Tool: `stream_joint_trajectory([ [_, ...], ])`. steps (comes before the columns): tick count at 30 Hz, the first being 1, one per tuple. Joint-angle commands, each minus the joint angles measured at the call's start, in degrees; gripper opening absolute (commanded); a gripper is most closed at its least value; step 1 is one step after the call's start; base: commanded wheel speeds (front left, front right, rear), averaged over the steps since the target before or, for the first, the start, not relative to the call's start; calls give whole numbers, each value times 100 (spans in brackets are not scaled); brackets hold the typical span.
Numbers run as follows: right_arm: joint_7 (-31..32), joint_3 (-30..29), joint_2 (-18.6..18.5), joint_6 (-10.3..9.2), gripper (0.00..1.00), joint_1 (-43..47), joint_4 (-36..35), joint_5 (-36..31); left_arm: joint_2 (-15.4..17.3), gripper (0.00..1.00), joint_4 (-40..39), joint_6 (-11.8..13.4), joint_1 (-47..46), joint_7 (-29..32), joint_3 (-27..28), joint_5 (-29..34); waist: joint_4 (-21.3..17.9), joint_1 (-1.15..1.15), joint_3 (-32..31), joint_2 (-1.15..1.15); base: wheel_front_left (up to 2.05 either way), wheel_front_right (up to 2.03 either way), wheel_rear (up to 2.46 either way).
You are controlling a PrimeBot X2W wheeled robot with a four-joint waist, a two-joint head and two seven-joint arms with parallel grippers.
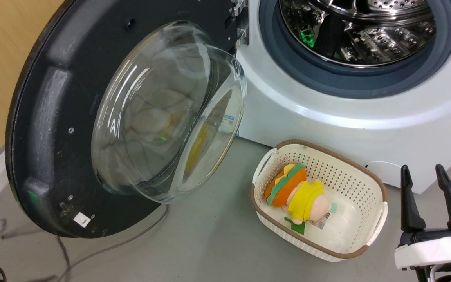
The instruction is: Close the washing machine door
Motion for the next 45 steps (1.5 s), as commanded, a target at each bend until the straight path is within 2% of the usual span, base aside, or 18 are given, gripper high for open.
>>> stream_joint_trajectory([
  [1,-66,-47,9,4,100,-99,-29,45,-42,0,-122,-61,215,221,-37,-315,31,0,41,0,0,0,0],
  [18,-257,-216,10,4,100,-177,-25,139,-478,0,-1067,-162,1387,1354,-1016,-1898,363,0,134,0,0,0,0],
  [22,-305,-251,10,4,100,-186,-6,188,-536,0,-1365,-187,1648,1786,-1489,-2273,446,0,143,0,0,0,0],
  [27,-325,-276,11,5,100,-205,24,224,-471,0,-1822,-197,1957,2051,-2330,-2099,436,0,121,0,0,0,0],
  [35,-325,-229,11,5,100,-223,59,246,-377,0,-2164,-197,2060,1991,-3443,-2035,169,0,56,0,0,0,0],
  [45,-325,-230,11,5,100,-225,86,292,-370,0,-2209,-198,1997,1265,-4607,-1874,-491,0,-3,0,0,0,0],
])
